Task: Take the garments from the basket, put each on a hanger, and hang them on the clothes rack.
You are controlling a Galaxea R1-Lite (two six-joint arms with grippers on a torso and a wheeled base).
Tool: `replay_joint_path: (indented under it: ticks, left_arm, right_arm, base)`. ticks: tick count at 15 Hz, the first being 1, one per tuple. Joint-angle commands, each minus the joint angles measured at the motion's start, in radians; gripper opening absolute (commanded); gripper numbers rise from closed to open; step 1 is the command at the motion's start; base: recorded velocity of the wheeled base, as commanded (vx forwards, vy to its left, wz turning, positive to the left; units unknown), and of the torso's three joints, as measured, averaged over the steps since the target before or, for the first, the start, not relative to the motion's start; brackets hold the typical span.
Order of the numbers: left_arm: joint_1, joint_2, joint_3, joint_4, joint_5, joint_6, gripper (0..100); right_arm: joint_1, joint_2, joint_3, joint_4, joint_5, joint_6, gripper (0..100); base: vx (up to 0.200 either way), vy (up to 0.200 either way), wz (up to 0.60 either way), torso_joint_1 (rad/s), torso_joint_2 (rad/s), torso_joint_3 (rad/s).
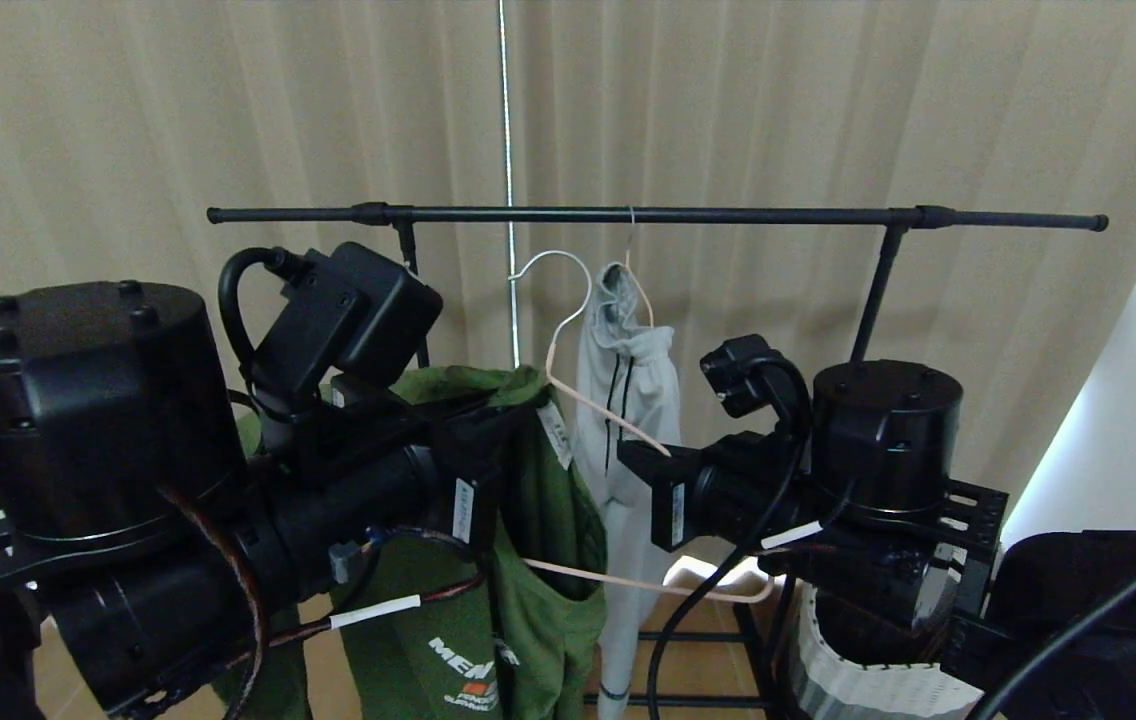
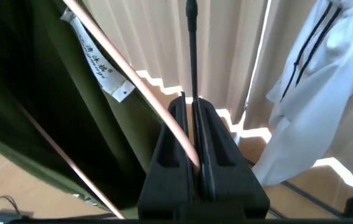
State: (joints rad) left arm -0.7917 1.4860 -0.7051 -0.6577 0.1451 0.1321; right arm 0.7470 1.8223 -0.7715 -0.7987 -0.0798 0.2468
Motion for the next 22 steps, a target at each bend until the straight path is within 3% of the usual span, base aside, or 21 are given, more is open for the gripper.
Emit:
replay_joint_path:
  ticks: [1, 4, 5, 7, 12, 15, 16, 17, 20, 22]
  left_arm:
    - [0.000, -0.004, 0.032, -0.017, 0.001, 0.012, 0]
    - [0.000, -0.019, 0.058, -0.019, 0.001, 0.012, 0]
    - [0.000, -0.021, 0.059, -0.019, 0.001, 0.012, 100]
    - [0.000, -0.049, 0.081, -0.019, -0.012, 0.023, 100]
    - [0.098, -0.116, 0.127, -0.020, -0.035, 0.165, 100]
    - [0.227, -0.147, 0.098, -0.022, -0.102, 0.392, 100]
    - [0.238, -0.145, 0.090, -0.022, -0.107, 0.422, 100]
    - [0.272, -0.122, 0.053, -0.022, -0.131, 0.538, 100]
    - [0.259, -0.041, 0.041, -0.023, -0.142, 0.604, 100]
    - [0.223, 0.000, 0.032, -0.026, -0.142, 0.604, 100]
  right_arm:
    - [-0.002, -0.029, 0.000, 0.003, 0.000, 0.000, 0]
    - [-0.002, -0.048, 0.003, 0.006, -0.002, -0.001, 0]
    - [-0.002, -0.051, 0.003, 0.007, -0.002, -0.001, 0]
    - [-0.034, -0.074, 0.004, 0.010, -0.002, -0.024, 0]
    - [-0.106, -0.147, 0.054, 0.010, -0.002, -0.141, 0]
    - [-0.118, -0.172, 0.077, 0.009, 0.000, -0.277, 0]
    - [-0.118, -0.172, 0.075, 0.009, 0.000, -0.285, 0]
    - [-0.118, -0.169, 0.066, 0.003, 0.002, -0.316, 0]
    - [-0.089, -0.167, 0.072, -0.002, 0.005, -0.316, 0]
    - [-0.069, -0.172, 0.075, -0.002, 0.005, -0.316, 0]
  base:
    - [0.000, 0.000, 0.00, 0.000, 0.00, 0.000]
    - [0.000, 0.000, 0.00, 0.000, 0.00, 0.000]
    - [0.000, 0.000, 0.00, 0.000, 0.00, 0.000]
    - [0.000, 0.000, 0.00, 0.000, 0.00, 0.000]
    - [0.000, 0.000, 0.00, 0.000, 0.00, 0.000]
    - [0.000, 0.000, 0.00, 0.000, 0.00, 0.000]
    - [0.000, 0.000, 0.00, 0.000, 0.00, 0.000]
    - [0.000, 0.000, 0.00, 0.000, 0.00, 0.000]
    - [0.000, 0.000, 0.00, 0.000, 0.00, 0.000]
    - [0.000, 0.000, 0.00, 0.000, 0.00, 0.000]
